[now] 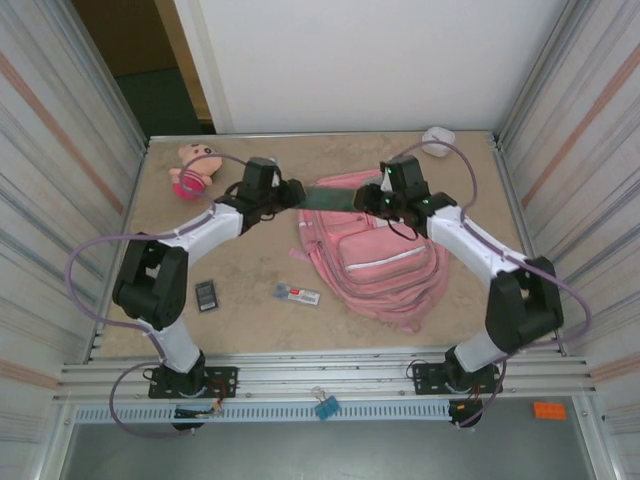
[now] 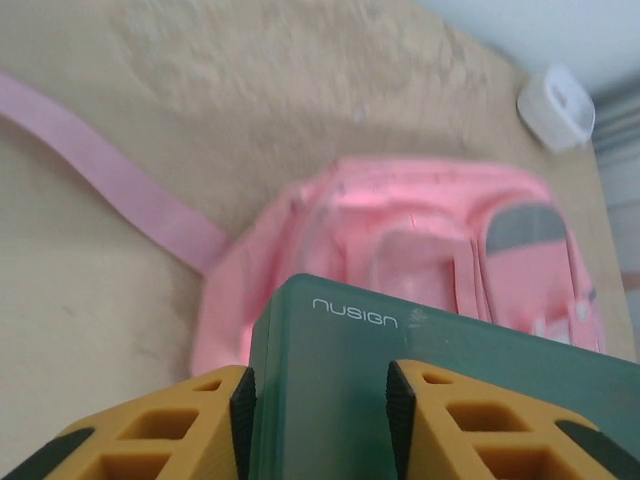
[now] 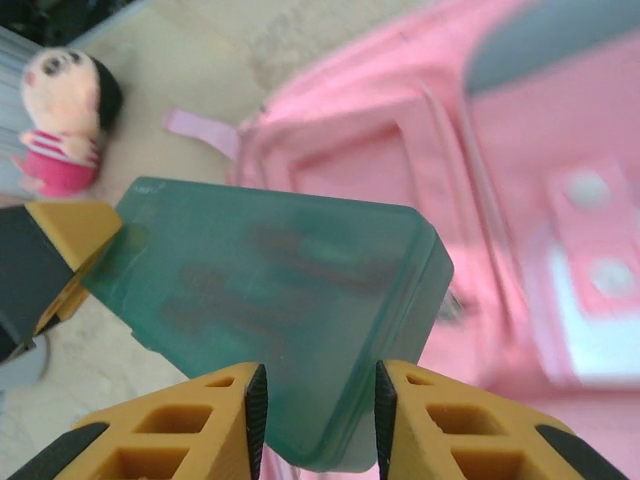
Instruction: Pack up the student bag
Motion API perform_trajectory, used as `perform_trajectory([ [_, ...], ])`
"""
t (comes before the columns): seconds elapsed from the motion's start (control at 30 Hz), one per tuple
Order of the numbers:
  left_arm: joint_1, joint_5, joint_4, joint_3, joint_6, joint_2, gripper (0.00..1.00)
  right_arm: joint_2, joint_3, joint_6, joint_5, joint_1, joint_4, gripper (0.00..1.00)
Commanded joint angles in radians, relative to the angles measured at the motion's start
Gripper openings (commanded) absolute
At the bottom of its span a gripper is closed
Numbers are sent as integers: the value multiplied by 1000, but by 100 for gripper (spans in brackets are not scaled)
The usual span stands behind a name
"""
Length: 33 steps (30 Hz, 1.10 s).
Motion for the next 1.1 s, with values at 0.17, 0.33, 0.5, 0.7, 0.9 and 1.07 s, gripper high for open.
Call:
perform_trajectory([
  [0.17,-100,52,29,-93,-20,-107,55,-237,-68,-147,48,29,-341,64],
  [0.33,-49,11,-39,-174,12,-234,68,-189,103,-446,178,85,-616,77],
  [0.5,51,14,-97,-270,29,-364,69,-52,224,-790,208,178,-684,93],
  [0.7,182,30,-164,-375,54,-527,69,140,301,-1014,205,227,-607,99],
  [0.9,228,42,-202,-451,47,-623,69,327,401,-1077,163,216,-560,99],
  [1.07,228,44,-185,-512,7,-644,70,453,462,-1106,155,206,-567,99],
])
